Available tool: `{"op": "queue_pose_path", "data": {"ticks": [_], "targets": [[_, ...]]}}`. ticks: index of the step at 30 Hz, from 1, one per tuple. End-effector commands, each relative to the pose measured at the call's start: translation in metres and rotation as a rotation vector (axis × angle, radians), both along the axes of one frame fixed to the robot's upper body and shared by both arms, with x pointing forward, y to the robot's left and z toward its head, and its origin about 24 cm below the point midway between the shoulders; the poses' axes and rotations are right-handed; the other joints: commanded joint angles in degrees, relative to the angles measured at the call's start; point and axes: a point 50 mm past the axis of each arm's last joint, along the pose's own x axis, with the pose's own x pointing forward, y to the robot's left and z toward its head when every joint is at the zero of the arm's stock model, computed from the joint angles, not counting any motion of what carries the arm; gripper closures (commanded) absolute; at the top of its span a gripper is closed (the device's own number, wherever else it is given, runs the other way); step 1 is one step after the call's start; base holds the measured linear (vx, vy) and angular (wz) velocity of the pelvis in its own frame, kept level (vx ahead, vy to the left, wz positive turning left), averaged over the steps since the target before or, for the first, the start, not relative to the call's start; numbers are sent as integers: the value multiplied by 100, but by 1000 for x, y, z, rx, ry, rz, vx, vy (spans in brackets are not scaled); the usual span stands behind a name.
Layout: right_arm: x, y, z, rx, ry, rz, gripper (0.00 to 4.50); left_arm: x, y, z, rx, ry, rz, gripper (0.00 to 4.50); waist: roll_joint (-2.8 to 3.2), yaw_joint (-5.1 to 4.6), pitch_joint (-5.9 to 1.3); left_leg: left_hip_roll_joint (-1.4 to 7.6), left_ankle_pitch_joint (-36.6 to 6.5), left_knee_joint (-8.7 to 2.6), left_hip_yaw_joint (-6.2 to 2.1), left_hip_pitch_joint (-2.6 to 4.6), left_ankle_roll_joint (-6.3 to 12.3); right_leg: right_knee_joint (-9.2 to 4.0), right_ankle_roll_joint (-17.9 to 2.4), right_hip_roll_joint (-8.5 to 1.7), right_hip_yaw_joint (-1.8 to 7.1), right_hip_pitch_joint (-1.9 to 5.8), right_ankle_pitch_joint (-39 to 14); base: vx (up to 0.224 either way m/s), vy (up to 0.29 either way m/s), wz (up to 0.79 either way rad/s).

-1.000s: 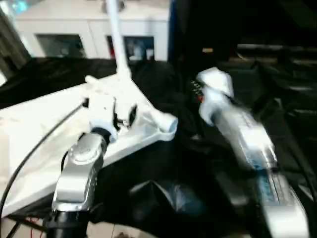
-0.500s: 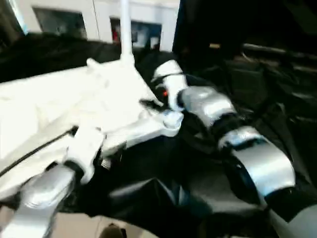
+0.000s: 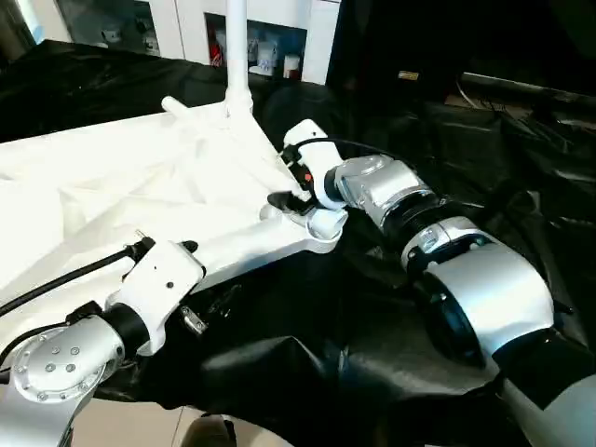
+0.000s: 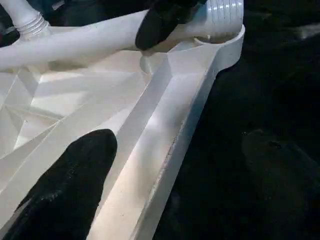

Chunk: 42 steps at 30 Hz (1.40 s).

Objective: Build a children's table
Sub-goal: Insert table leg to table base

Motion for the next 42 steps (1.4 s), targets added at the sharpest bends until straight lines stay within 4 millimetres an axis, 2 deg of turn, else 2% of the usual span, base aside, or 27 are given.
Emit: {"op": "queue_pose_path", "data": {"ticks": [1,6,10,15,16,19,21,22,24,25,26,28,29,30,31,33,34,35,36,37,38,39,40,41,42], "targets": [[-2,-3,-6,12,50,-33,82,-4,1,2,9,1,0,0,128,2,-316,216,-1581,-485,-62,98,-241,-276,-1136,-333,336,250,-1368,0,0,0],[-3,-1,-10,25,58,-55,106,-5,1,3,3,11,0,0,138,11,-307,216,-1804,-494,-76,111,-319,-302,-1073,-343,335,230,-1649,0,0,0],[-3,-2,-13,24,65,-64,145,-4,1,3,9,15,-9,0,160,15,-311,215,-1916,-497,-81,117,-344,-310,-1029,-339,338,223,-1709,0,0,0],[-1,-4,-11,25,36,-71,181,-1,1,3,15,4,-5,0,153,19,-315,212,-1910,-494,-83,112,-349,-298,-1048,-333,337,222,-1653,0,0,0],[-1,-4,-11,27,32,-75,186,-1,1,3,11,2,1,0,168,22,-318,211,-1921,-492,-86,110,-354,-297,-1046,-339,338,224,-1678,0,0,0],[0,-5,-10,46,31,-90,221,1,1,2,10,1,2,0,154,22,-333,208,-1819,-481,-79,102,-331,-285,-1066,-337,342,234,-1580,0,0,0],[1,-5,-7,97,43,-102,232,4,0,2,8,-4,-1,0,202,28,-352,203,-1800,-472,-77,108,-341,-270,-1093,-328,340,230,-1499,0,0,0],[1,-5,-5,114,42,-105,232,5,0,3,5,-11,0,0,248,41,-367,202,-1801,-463,-78,120,-350,-255,-1123,-326,342,232,-1403,0,0,0],[2,-5,-4,124,41,-105,247,6,0,3,3,-16,1,0,223,33,-374,204,-1796,-462,-71,115,-345,-250,-1182,-312,334,240,-1280,0,0,0],[3,-5,0,150,26,-92,260,9,0,3,-6,-23,7,0,248,38,-387,201,-1742,-455,-71,109,-336,-237,-1233,-314,333,252,-1178,0,0,0],[3,-4,4,182,21,-79,262,11,0,3,-12,-27,11,0,240,38,-390,201,-1707,-449,-63,111,-327,-235,-1255,-313,336,251,-1115,0,0,0],[5,-1,13,252,-1,-48,267,14,0,4,-24,-39,19,0,274,40,-422,206,-1568,-432,-63,103,-287,-194,-1370,-310,329,280,-808,0,0,0],[6,-1,24,326,-21,-22,267,19,-1,5,-43,-56,31,0,313,53,-450,206,-1518,-417,-64,108,-280,-174,-1409,-314,326,292,-714,0,0,0],[6,-1,24,326,-21,-22,267,19,-1,5,-43,-56,31,0,313,49,-463,204,-1450,-405,-48,112,-249,-170,-1487,-302,325,298,-517,0,0,0],[9,-3,38,411,-54,-2,268,27,-2,5,-66,-79,55,0,393,68,-509,198,-1318,-371,-55,108,-219,-122,-1599,-300,320,323,-302,0,0,0],[11,-7,44,448,-76,-1,268,32,-3,6,-75,-93,65,0,344,82,-492,197,-1371,-366,-37,107,-149,-138,-1674,-299,320,320,-335,0,0,0],[12,-11,47,471,-89,-2,268,37,-5,6,-83,-103,66,0,452,105,-532,196,-1381,-348,-36,132,-146,-145,-1709,-297,310,318,-301,0,0,0],[13,-19,51,513,-109,-5,268,44,-10,5,-105,-118,67,0,529,120,-551,189,-1357,-327,-53,111,-162,-107,-1739,-293,308,337,-230,0,0,0],[13,-19,51,513,-109,-5,268,44,-10,5,-105,-118,67,0,449,152,-559,191,-1409,-320,-26,128,-110,-135,-1754,-288,310,336,-254,0,0,0],[14,-31,53,568,-154,-1,269,55,-17,5,-146,-133,61,0,505,173,-578,181,-1424,-315,-33,97,-64,-135,-1757,-299,305,370,-357,0,0,0],[14,-33,53,577,-160,-3,269,57,-18,5,-150,-135,62,0,579,194,-604,180,-1497,-299,-27,124,-68,-144,-1746,-302,305,355,-453,0,0,0],[14,-38,53,604,-177,-8,269,60,-20,5,-162,-138,66,0,529,205,-616,188,-1520,-287,-14,129,-44,-162,-1731,-309,318,353,-512,0,0,0],[14,-43,52,621,-191,-26,269,64,-22,5,-178,-140,68,0,617,230,-650,186,-1461,-276,-35,98,-52,-138,-1714,-320,308,385,-581,0,0,0],[14,-50,50,639,-220,-45,269,69,-25,5,-197,-141,75,0,583,216,-643,181,-1491,-285,-23,98,-45,-176,-1676,-303,303,372,-654,0,0,0],[11,-64,45,660,-273,-92,269,78,-31,6,-241,-139,81,0,727,230,-670,173,-1585,-267,-24,125,-74,-186,-1624,-303,297,365,-739,0,0,0]]}}
